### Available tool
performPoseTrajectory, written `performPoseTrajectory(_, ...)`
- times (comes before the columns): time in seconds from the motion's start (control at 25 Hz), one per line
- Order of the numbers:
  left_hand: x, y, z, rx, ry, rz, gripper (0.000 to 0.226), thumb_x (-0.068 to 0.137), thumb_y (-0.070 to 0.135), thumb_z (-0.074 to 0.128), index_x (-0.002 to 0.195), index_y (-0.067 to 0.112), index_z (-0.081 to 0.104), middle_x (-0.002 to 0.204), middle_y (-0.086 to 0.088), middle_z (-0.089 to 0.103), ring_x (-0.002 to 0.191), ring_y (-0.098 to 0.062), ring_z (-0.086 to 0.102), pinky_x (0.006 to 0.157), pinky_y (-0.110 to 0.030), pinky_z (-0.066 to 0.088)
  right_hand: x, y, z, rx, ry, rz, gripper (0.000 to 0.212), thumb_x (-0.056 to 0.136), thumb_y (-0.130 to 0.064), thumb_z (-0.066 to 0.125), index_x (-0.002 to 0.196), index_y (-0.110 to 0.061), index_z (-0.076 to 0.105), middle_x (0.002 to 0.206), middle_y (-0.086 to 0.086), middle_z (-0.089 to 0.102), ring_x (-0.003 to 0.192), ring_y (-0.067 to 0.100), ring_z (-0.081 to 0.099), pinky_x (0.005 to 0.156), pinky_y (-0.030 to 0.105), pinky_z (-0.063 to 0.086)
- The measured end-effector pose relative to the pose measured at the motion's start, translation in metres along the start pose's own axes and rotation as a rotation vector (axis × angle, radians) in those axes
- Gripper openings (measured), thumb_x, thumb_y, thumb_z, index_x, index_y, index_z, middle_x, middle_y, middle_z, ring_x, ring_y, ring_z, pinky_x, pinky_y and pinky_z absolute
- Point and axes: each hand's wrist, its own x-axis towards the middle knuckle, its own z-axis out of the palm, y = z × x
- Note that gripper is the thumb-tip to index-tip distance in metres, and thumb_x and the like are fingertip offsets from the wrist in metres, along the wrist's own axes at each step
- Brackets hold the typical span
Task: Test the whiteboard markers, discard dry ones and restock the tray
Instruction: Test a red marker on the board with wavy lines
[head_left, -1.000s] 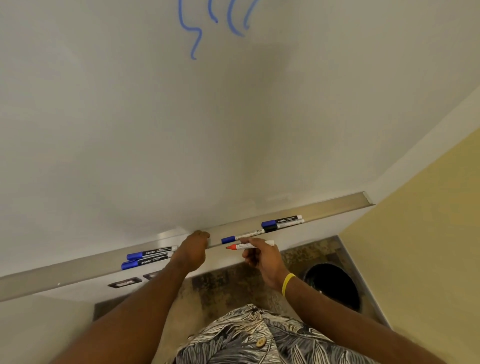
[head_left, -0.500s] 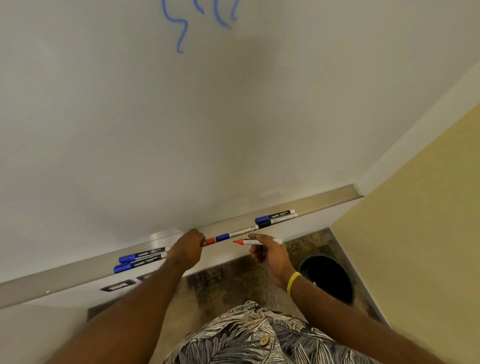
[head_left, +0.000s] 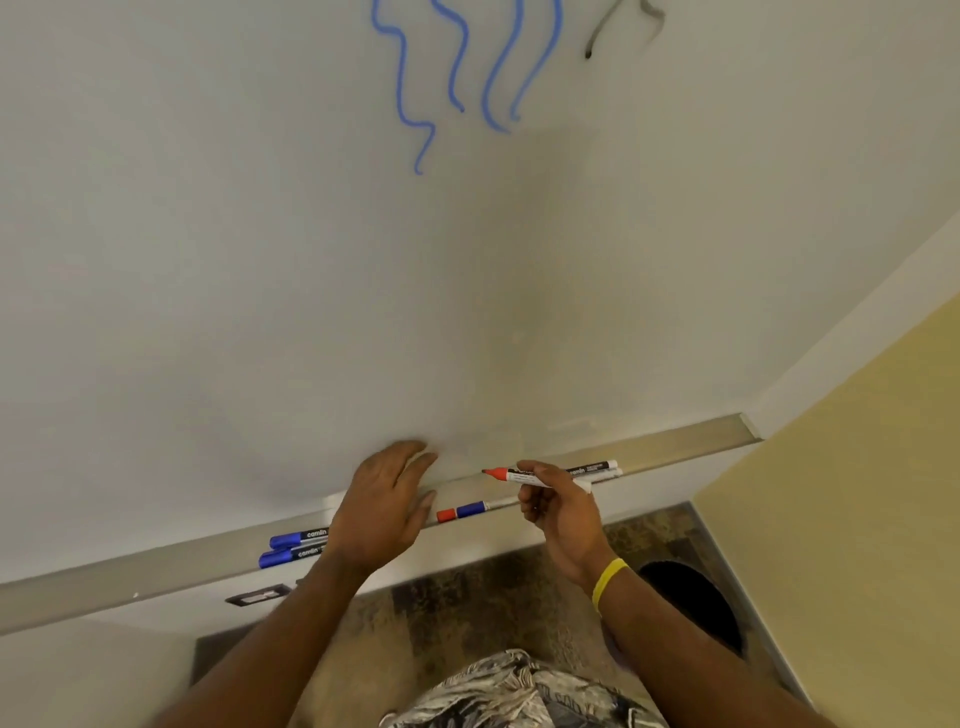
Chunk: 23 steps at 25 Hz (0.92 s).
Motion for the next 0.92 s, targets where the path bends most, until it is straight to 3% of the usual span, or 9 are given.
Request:
performPoseTrajectory(0.16,0.037,0.007,-0.061,0.12,0.402,0.116,0.062,0.087,0.04,0.064,0.14,0.015,0.044,0.15,-0.015,0.04,0.142,-0.032,0.034,0.115,-0.053,0.028,-0.005,-0.047,0.043,0.022,-0.138,-0.224,0.03,0.096,-0.008,0.051,0.083,-0.01,0.078,0.067,0.011,0.063,0.064,0.021,0.057,0.063,0.034,0.047)
performPoseTrajectory(0.28,0.071,0.007,-0.116,0.285,0.575,0.093,0.072,0.086,0.048,0.065,0.145,0.015,0.04,0.156,-0.016,0.03,0.146,-0.035,0.024,0.117,-0.056,0.02,-0.019,-0.092,0.083,0.025,-0.291,-0.449,0.021,0.09,-0.014,0.056,0.089,-0.007,0.076,0.068,0.015,0.063,0.064,0.023,0.058,0.06,0.032,0.047)
performPoseTrajectory(0.44,0.109,0.001,-0.185,0.398,0.737,0.028,0.075,0.087,0.053,0.063,0.147,0.015,0.041,0.157,-0.019,0.025,0.149,-0.034,0.013,0.12,-0.054,0.01,-0.036,-0.14,0.123,0.021,-0.472,-0.702,0.027,0.088,-0.022,0.055,0.101,-0.006,0.074,0.077,0.018,0.069,0.072,0.029,0.064,0.059,0.033,0.05)
performPoseTrajectory(0.6,0.137,-0.004,-0.241,0.486,0.894,-0.01,0.079,0.085,0.059,0.061,0.149,0.018,0.038,0.157,-0.02,0.025,0.151,-0.03,0.007,0.119,-0.056,0.01,-0.047,-0.186,0.157,0.003,-0.533,-0.892,0.027,0.088,-0.021,0.056,0.102,-0.007,0.073,0.08,0.02,0.07,0.069,0.036,0.061,0.059,0.035,0.049)
performPoseTrajectory(0.76,0.157,-0.003,-0.288,0.526,0.983,-0.042,0.084,0.085,0.064,0.058,0.151,0.019,0.033,0.158,-0.019,0.023,0.15,-0.03,0.011,0.119,-0.057,0.012,-0.065,-0.231,0.195,-0.102,-0.531,-1.144,0.027,0.089,-0.018,0.055,0.104,-0.002,0.069,0.083,0.013,0.073,0.064,0.021,0.063,0.06,0.031,0.05)
performPoseTrajectory(0.92,0.161,-0.005,-0.304,0.557,1.015,-0.046,0.086,0.085,0.067,0.055,0.152,0.018,0.031,0.16,-0.015,0.02,0.151,-0.03,0.011,0.119,-0.057,0.013,-0.082,-0.264,0.233,-0.301,-0.462,-1.439,0.023,0.09,-0.013,0.058,0.108,-0.006,0.07,0.097,0.003,0.075,0.082,0.016,0.072,0.069,0.03,0.056)
